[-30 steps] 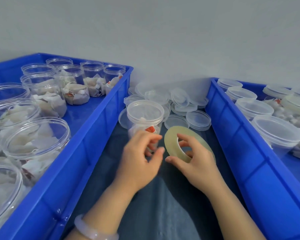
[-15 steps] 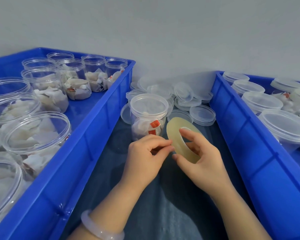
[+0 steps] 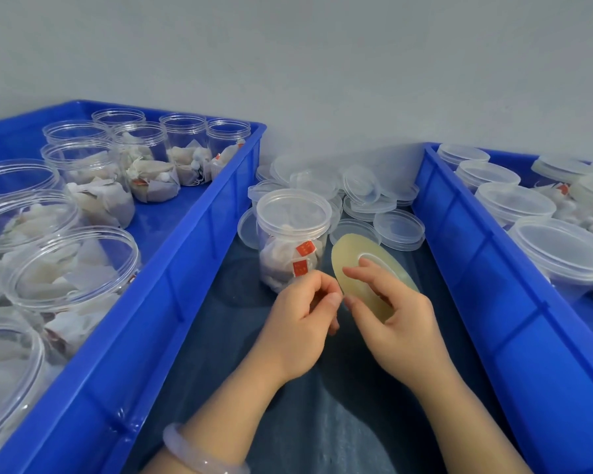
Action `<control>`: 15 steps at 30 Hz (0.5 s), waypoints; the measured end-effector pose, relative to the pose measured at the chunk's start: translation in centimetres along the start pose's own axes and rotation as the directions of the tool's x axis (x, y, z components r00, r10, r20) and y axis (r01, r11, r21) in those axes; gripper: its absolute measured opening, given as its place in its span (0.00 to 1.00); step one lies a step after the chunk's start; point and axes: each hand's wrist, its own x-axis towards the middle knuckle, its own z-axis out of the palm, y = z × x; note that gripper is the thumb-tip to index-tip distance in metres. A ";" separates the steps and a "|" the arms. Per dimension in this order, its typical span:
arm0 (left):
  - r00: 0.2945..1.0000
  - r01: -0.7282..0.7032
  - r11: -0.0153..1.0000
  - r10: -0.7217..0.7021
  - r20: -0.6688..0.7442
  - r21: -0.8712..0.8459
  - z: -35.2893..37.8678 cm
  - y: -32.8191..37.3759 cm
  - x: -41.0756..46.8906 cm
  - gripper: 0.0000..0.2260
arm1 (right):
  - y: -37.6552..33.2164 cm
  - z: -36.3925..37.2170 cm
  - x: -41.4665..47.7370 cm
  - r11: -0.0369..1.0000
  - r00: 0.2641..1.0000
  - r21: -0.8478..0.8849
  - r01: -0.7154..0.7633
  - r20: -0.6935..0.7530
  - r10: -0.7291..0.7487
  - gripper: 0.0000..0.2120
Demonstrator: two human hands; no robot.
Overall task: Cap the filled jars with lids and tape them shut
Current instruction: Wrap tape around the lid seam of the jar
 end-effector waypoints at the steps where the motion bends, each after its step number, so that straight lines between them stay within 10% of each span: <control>1: 0.999 0.037 0.996 -0.037 -0.001 -0.077 0.1 0.1 0.0 0.08 | 0.0 0.0 0.0 1.000 1.000 -0.017 0.027 -0.002 -0.027 0.21; 5: 0.996 0.092 0.978 -0.093 0.000 -0.188 -0.1 0.2 0.2 0.05 | 0.0 0.0 -0.1 0.992 0.995 -0.078 0.100 0.027 -0.098 0.18; 15: 0.959 -0.188 0.929 0.244 -0.146 0.319 0.1 -0.6 0.2 0.09 | 0.3 -0.3 0.3 0.979 0.991 -0.182 0.093 0.108 -0.074 0.10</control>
